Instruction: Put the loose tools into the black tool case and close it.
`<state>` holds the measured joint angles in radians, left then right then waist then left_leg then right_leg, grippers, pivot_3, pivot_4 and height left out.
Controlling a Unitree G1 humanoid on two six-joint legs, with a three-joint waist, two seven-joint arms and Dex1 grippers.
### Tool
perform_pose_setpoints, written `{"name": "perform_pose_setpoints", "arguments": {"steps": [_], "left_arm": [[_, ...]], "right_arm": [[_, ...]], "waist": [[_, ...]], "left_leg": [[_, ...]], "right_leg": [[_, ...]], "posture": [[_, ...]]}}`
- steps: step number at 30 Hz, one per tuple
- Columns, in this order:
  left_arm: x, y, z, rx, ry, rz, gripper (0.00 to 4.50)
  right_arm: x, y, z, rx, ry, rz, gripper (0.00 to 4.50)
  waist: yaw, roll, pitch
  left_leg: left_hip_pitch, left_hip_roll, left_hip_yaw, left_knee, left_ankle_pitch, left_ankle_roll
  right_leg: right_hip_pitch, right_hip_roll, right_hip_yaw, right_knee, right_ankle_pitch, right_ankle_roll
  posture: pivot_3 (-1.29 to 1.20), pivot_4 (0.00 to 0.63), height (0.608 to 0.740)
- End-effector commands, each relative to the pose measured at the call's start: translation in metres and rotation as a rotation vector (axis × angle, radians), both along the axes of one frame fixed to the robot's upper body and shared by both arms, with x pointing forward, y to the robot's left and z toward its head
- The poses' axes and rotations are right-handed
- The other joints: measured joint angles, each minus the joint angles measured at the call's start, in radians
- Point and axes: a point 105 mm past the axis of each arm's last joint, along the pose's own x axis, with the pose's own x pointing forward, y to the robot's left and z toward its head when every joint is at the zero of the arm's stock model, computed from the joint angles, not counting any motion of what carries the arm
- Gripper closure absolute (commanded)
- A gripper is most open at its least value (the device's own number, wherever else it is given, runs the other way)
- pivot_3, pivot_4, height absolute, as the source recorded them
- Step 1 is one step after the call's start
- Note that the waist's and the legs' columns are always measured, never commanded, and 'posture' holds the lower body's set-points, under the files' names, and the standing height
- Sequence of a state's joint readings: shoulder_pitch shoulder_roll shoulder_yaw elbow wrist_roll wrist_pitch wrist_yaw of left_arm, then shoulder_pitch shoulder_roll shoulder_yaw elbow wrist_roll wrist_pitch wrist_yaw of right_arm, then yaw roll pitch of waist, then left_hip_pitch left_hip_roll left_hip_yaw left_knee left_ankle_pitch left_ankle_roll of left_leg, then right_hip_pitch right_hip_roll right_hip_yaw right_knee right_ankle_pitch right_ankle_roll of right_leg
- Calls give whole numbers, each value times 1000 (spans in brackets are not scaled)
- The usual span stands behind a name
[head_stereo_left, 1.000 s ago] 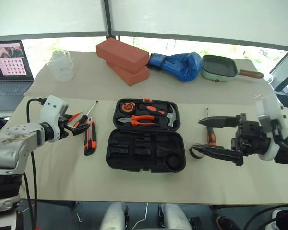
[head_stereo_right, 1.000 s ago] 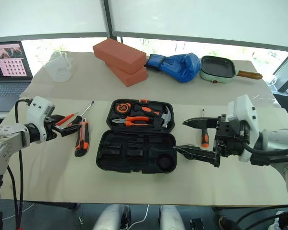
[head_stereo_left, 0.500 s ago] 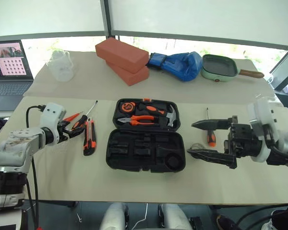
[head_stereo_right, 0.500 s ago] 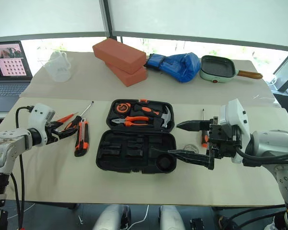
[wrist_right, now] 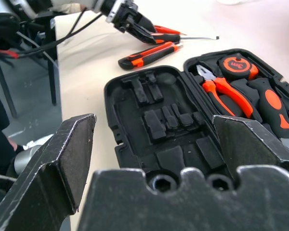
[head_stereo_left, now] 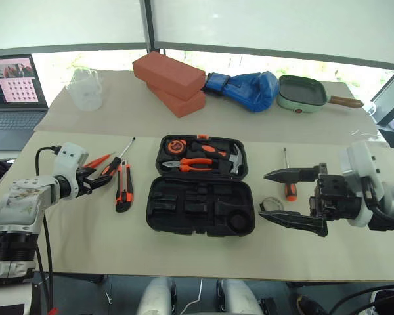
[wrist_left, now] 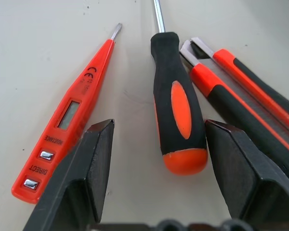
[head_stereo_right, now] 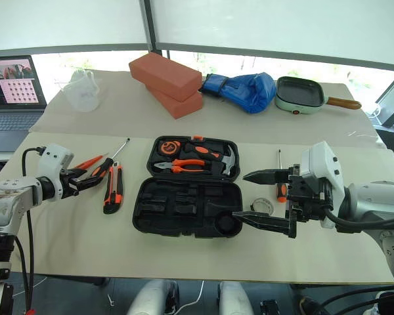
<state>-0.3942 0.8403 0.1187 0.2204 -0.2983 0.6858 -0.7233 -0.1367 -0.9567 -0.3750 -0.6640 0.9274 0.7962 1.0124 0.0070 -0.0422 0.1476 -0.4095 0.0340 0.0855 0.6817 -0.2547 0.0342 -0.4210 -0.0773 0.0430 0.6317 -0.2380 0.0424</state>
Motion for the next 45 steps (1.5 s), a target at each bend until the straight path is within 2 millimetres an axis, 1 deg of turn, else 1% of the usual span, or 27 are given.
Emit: {"name": "perform_pose_setpoints", "arguments": {"steps": [1,3,4,5,6,7,8,9,10,13,16,18,19,20,22,23,24,26,28,30,33,37,41,45], "left_arm": [[7,3,6,33,-28,-17,1338],[11,5,1,38,-20,-7,1831],[12,6,-1,40,-19,-4,1968],[14,6,-2,35,-18,1,2282],[15,7,-3,31,-19,3,2803],[16,7,-2,30,-24,4,2960],[17,7,-1,26,-29,4,3367],[18,7,-1,24,-33,4,3596],[19,6,5,4,-55,0,3629],[18,-9,31,-101,-153,-82,3631],[16,-19,50,-148,-224,-144,3632],[13,-37,73,-204,-285,-244,3635],[10,-46,81,-216,-301,-293,3635],[8,-51,86,-221,-309,-323,3635],[1,-71,94,-186,-308,-449,3635],[-4,-84,97,-170,-295,-532,3635],[-8,-92,98,-160,-284,-588,3635],[-15,-119,94,-91,-236,-749,3635],[-18,-138,83,-5,-196,-873,3635],[-16,-151,77,47,-193,-955,3635],[-9,-168,73,38,-164,-1035,3635],[-1,-176,54,158,-97,-1114,3635],[8,-170,39,269,-60,-1128,3635],[7,-167,27,304,-31,-1168,3635]], "right_arm": [[-4,4,12,14,-67,18,0],[-3,6,11,14,-72,21,0],[-2,7,11,14,-74,22,0],[-2,8,10,16,-75,24,0],[-2,8,11,19,-74,25,0],[-2,9,11,22,-73,27,0],[-3,9,11,23,-73,29,0],[-3,10,11,24,-72,30,0],[-4,10,11,24,-70,31,0],[-5,10,7,23,-54,30,0],[-5,10,5,14,-46,32,0],[-4,9,5,13,-42,28,0],[-3,8,5,15,-39,24,0],[-3,8,5,16,-37,22,0],[-3,6,4,6,-33,20,0],[-3,5,3,2,-31,19,0],[-3,5,3,0,-29,17,0],[-2,3,2,2,-25,8,0],[-2,3,1,5,-22,0,0],[-2,3,-1,2,-22,-12,0],[-1,5,-3,8,-25,-35,0],[-5,8,-1,20,-23,-39,0],[-4,5,-2,24,-26,-75,0],[-1,1,-1,40,-28,-123,0]], "waist": [[2,0,0],[3,0,0],[3,0,0],[5,0,0],[5,0,0],[6,0,0],[6,0,0],[6,0,0],[6,0,0],[5,0,0],[5,-2,0],[4,-2,0],[4,-2,0],[6,-2,0],[7,-2,0],[6,-2,0],[5,-2,0],[6,-2,0],[7,-2,0],[6,-2,0],[3,-2,0],[5,-2,0],[1,-2,0],[4,-2,0]], "left_leg": [[0,0,0,0,0,0],[0,0,0,0,0,0],[0,0,0,1,0,0],[0,0,0,1,0,0],[0,0,0,1,0,0],[0,0,0,1,0,0],[0,0,0,1,0,0],[0,0,0,1,0,0],[0,0,0,1,0,0],[0,0,0,1,0,0],[-2,1,-1,2,0,0],[-3,1,-1,3,0,0],[-3,1,-1,3,0,0],[-3,1,-1,3,0,0],[-3,0,-1,3,0,0],[-3,0,-1,4,0,0],[-3,0,-1,4,0,0],[-3,0,-1,4,0,0],[-3,-2,-1,4,0,0],[-3,-2,-1,4,0,0],[-5,-2,-1,5,0,0],[-6,-2,-1,7,0,1],[-7,-1,-2,12,-2,4],[-10,-1,-2,14,-2,4]], "right_leg": [[0,0,0,0,0,0],[0,0,0,0,0,0],[0,0,0,0,0,0],[0,0,0,0,0,0],[1,0,0,0,0,0],[1,0,0,0,0,0],[1,0,0,0,0,0],[1,0,0,0,0,0],[1,0,0,1,0,0],[1,0,0,1,0,0],[-1,0,-1,1,0,0],[-1,0,-1,0,0,0],[-1,0,-1,1,0,0],[-1,0,-1,1,0,0],[0,0,-2,0,0,0],[0,0,-2,0,0,0],[0,0,-1,0,0,0],[0,0,-1,0,0,0],[0,1,-2,0,0,0],[0,1,-1,0,0,0],[-1,2,-1,0,0,0],[-1,3,-2,0,0,0],[0,3,-1,0,0,1],[-1,2,-2,0,1,3]], "posture": [[0,150,738],[0,150,738],[0,150,738],[0,150,738],[0,150,738],[0,150,738],[0,150,738],[0,150,738],[0,150,738],[0,150,738],[0,150,738],[0,150,738],[0,150,738],[0,150,738],[0,150,738],[0,150,738],[0,150,738],[0,150,738],[0,150,738],[0,150,738],[0,150,738],[0,150,738],[0,150,738],[0,150,738]]}}
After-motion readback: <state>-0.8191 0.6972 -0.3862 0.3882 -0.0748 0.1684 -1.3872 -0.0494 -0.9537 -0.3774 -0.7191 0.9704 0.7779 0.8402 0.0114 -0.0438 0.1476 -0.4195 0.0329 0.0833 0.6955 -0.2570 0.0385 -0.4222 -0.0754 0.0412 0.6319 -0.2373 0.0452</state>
